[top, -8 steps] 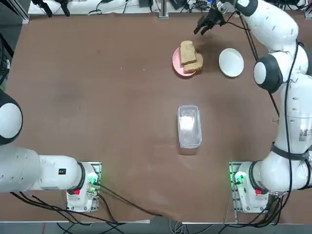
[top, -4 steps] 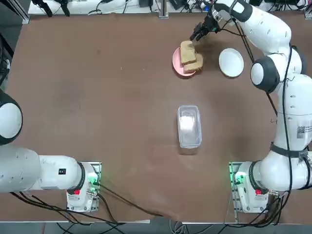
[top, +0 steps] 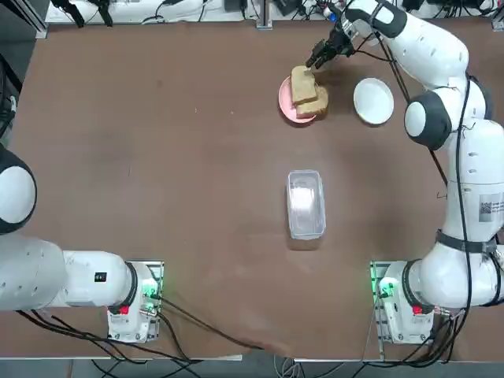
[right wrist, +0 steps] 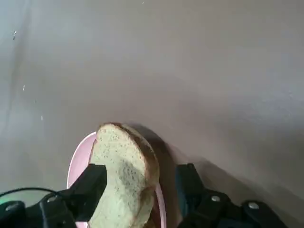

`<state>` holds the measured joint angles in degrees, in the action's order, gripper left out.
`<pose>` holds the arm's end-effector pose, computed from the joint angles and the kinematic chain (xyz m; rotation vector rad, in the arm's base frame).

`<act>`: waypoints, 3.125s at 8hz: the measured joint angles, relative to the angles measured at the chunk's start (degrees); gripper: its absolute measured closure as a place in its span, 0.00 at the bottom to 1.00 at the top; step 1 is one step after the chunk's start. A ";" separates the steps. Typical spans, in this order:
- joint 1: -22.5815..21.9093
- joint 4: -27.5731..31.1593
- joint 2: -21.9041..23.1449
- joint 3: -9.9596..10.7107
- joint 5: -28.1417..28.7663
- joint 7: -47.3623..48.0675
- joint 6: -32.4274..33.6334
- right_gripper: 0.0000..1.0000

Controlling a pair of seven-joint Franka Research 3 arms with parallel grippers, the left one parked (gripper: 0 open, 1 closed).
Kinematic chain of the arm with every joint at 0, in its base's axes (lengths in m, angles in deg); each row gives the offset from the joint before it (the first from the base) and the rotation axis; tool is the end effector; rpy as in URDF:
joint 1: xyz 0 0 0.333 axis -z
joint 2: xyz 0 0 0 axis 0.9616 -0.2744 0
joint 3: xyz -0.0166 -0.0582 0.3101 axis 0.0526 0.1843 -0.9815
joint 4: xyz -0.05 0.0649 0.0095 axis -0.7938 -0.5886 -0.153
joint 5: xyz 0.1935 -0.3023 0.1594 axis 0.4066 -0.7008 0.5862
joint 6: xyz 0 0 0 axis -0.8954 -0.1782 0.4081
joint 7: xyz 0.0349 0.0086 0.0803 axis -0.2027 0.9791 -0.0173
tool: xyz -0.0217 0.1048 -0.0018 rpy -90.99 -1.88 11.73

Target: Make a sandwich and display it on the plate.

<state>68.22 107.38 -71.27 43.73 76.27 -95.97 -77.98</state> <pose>0.7518 0.1913 0.1997 -2.4038 -0.5348 -0.0600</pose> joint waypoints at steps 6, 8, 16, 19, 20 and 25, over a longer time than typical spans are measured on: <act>0.59 0.00 -1.12 -1.27 3.12 -0.21 -2.41 0.12; 0.65 0.01 -1.18 -1.27 4.03 -0.26 -2.41 0.13; 0.62 0.03 -2.14 -1.68 4.61 -0.58 -2.42 0.21; 0.59 0.19 -2.32 -1.73 4.84 -0.65 -2.42 0.35; 0.59 0.21 -2.37 -1.74 4.84 -0.72 -2.42 0.37; 0.59 0.24 -2.42 -1.76 4.85 -1.44 -2.41 0.81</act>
<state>68.81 107.62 -73.70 41.96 81.12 -97.41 -80.40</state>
